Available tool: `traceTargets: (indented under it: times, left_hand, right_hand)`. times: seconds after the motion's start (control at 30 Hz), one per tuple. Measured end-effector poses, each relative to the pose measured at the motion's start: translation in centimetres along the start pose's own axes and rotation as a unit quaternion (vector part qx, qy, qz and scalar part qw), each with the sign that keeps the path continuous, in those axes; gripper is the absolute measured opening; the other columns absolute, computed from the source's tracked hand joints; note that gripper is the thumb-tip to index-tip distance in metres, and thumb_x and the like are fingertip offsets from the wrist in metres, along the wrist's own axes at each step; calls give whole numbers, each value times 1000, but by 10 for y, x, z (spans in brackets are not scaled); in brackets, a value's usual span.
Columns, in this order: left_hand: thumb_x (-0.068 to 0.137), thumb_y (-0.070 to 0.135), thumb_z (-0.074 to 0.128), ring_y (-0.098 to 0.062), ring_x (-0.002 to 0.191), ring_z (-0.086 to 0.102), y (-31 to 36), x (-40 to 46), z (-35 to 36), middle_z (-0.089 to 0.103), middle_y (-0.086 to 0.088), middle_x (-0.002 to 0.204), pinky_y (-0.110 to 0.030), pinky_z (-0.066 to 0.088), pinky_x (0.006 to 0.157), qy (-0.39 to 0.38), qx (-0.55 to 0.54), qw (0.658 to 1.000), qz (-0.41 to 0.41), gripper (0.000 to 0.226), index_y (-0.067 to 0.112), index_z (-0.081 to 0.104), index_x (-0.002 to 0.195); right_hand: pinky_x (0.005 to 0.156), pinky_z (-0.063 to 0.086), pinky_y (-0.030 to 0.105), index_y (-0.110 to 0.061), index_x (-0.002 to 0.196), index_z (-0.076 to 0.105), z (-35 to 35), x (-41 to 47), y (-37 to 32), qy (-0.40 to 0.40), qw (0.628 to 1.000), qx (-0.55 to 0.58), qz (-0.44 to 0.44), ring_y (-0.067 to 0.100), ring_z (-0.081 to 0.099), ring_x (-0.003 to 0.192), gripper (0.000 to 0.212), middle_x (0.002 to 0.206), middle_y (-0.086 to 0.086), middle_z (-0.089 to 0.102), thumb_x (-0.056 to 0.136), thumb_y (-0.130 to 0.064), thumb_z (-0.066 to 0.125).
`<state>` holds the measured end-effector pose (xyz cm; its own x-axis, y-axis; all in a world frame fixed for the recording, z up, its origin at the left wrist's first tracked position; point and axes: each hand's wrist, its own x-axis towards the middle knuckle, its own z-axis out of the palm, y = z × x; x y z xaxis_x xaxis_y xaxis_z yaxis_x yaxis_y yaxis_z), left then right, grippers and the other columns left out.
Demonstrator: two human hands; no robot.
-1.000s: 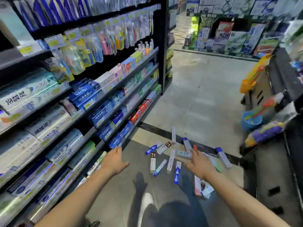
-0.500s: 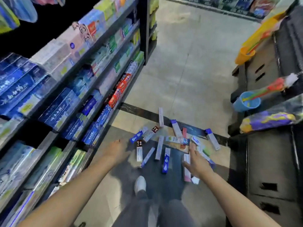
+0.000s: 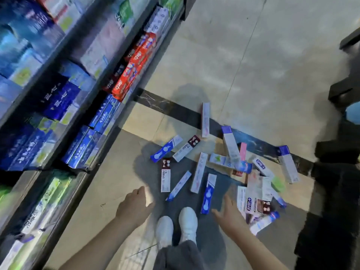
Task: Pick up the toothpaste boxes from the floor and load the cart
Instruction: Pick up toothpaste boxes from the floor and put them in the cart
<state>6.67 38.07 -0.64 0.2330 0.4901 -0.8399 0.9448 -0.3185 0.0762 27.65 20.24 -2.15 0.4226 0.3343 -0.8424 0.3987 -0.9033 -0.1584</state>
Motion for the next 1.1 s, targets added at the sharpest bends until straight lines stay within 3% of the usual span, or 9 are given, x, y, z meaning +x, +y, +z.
traceTargets:
  times: [0.13, 0.23, 0.4, 0.47, 0.6, 0.8, 0.9, 1.1]
  left_hand:
    - [94, 44, 45, -25, 126, 44, -7, 87, 61, 45, -7, 137, -35, 41, 100, -31, -20, 999, -30, 58, 11, 31, 140]
    - [94, 42, 45, -25, 125, 45, -8, 147, 103, 45, -8, 137, -34, 42, 99, -55, -15, 998, -35, 56, 10, 32, 138]
    - [91, 38, 50, -30, 120, 50, -4, 232, 161, 51, -12, 131, -35, 45, 94, -48, -70, 996, -25, 50, 12, 38, 133]
    - [90, 37, 51, -35, 112, 54, 0, 259, 180, 55, -14, 124, -35, 46, 86, -32, -102, 994, -24, 46, 14, 41, 128]
    - [88, 33, 56, -38, 111, 54, 12, 301, 212, 53, -18, 128, -41, 48, 87, 7, -146, 987, -67, 47, 9, 39, 125]
    - [87, 35, 63, -38, 114, 54, 30, 337, 226, 52, -17, 130, -43, 46, 86, 81, -192, 973, -103, 59, 4, 32, 127]
    - [85, 27, 68, -37, 112, 56, 34, 338, 223, 54, -17, 129, -42, 46, 84, 100, -210, 965, -117, 53, 3, 36, 121]
    - [81, 24, 72, -35, 105, 60, 30, 302, 196, 59, -13, 124, -37, 45, 76, 102, -248, 958, -99, 45, 9, 40, 110]
  right_hand:
    - [102, 33, 27, -10, 143, 27, 45, 89, 11, -27, 999, 25, 4, 22, 37, 134, 61, 145, 9, 39, 93, -31, 55]
    - [108, 33, 31, -10, 149, 19, 84, 149, 21, -45, 998, 42, 23, 24, 37, 136, 73, 151, 9, 33, 92, -36, 56]
    - [104, 35, 33, -12, 149, 18, 134, 229, 27, -29, 997, 69, 30, 25, 38, 136, 69, 152, 7, 33, 94, -33, 54]
    - [99, 39, 35, -13, 144, 25, 152, 254, 27, -24, 995, 92, 31, 27, 45, 129, 61, 145, 8, 41, 93, -31, 54]
    - [87, 47, 38, -15, 126, 36, 181, 295, 30, 16, 988, 144, 50, 27, 55, 111, 47, 128, 5, 54, 88, -28, 60]
    - [81, 49, 42, -7, 115, 37, 193, 338, 22, 76, 984, 138, 82, 35, 58, 100, 48, 110, 12, 60, 85, -33, 65]
    - [83, 50, 44, -8, 112, 39, 192, 339, 21, 85, 979, 157, 97, 35, 59, 99, 44, 110, 12, 61, 84, -29, 66]
    - [70, 42, 35, -12, 101, 39, 164, 299, 29, 76, 981, 155, 86, 31, 57, 90, 33, 96, 5, 57, 85, -27, 63]
